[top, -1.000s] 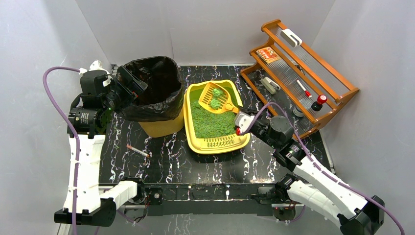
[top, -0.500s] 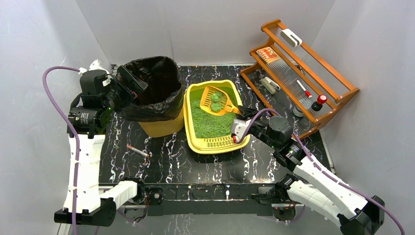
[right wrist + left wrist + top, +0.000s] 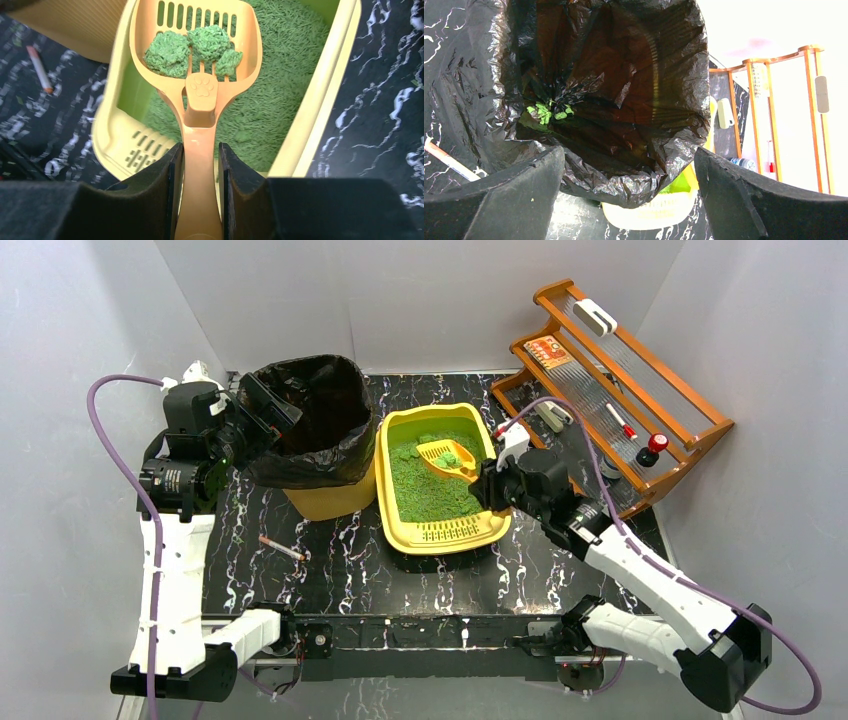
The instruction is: Clean the litter box
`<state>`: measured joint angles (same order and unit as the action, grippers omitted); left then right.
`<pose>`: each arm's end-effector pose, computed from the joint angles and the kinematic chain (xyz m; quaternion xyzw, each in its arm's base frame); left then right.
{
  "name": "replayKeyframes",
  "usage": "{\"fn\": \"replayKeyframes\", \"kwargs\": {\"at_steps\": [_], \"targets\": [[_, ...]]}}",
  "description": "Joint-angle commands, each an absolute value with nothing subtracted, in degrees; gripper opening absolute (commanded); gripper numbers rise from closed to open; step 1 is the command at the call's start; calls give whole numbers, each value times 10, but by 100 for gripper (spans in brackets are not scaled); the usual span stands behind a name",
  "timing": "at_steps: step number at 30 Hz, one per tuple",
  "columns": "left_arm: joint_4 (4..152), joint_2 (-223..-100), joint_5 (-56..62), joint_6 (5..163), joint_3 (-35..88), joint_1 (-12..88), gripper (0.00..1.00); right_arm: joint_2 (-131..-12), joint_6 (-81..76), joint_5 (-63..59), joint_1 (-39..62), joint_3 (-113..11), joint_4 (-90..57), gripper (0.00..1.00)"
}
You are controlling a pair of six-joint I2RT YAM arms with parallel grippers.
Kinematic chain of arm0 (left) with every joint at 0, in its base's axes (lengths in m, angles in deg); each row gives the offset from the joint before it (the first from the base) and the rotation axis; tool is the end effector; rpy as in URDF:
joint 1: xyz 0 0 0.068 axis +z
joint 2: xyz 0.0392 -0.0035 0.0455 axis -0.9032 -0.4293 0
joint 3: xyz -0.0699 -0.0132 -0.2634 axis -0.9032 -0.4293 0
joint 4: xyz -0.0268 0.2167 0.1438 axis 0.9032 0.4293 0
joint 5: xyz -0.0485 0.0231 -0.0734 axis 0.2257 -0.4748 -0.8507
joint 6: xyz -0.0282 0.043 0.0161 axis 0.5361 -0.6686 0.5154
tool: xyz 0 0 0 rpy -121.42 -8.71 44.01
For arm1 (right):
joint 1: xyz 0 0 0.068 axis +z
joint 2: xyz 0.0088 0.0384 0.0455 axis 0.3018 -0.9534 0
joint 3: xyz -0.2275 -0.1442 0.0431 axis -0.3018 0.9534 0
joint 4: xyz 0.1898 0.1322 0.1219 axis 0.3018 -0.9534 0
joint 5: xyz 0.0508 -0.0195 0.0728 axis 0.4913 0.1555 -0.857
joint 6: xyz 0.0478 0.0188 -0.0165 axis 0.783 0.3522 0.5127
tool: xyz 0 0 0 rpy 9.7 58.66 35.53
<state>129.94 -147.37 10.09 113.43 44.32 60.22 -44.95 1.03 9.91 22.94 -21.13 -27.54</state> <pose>0.1816 -0.0146 0.4748 -0.2504 0.7865 -0.2242 0.5181 0.1690 0.1409 0.3122 -0.1934 0.7975 0.2176 0.5284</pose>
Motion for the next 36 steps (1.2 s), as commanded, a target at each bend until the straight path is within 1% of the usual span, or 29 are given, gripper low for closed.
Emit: {"fn": "replayKeyframes", "kwargs": {"at_steps": [1,6,11,18,25,30,36], "targets": [[1300,-1461,102,1132,453,600,98,-462,146,79,229,-285,-296,0],[1300,-1459,104,1132,455,600,98,-469,209,35,229,-278,-290,0],[1302,-1458,102,1132,455,600,98,-458,227,54,229,-270,-287,0],[1304,-1457,103,1133,457,600,98,-453,273,100,229,-291,-315,0],[1303,-1457,103,1133,457,600,98,-465,351,65,229,-287,-313,0],[1304,-1455,105,1133,455,600,98,-463,364,61,229,-287,-300,0],[1305,-1456,106,1128,460,600,98,-457,341,69,229,-280,-289,0]]}}
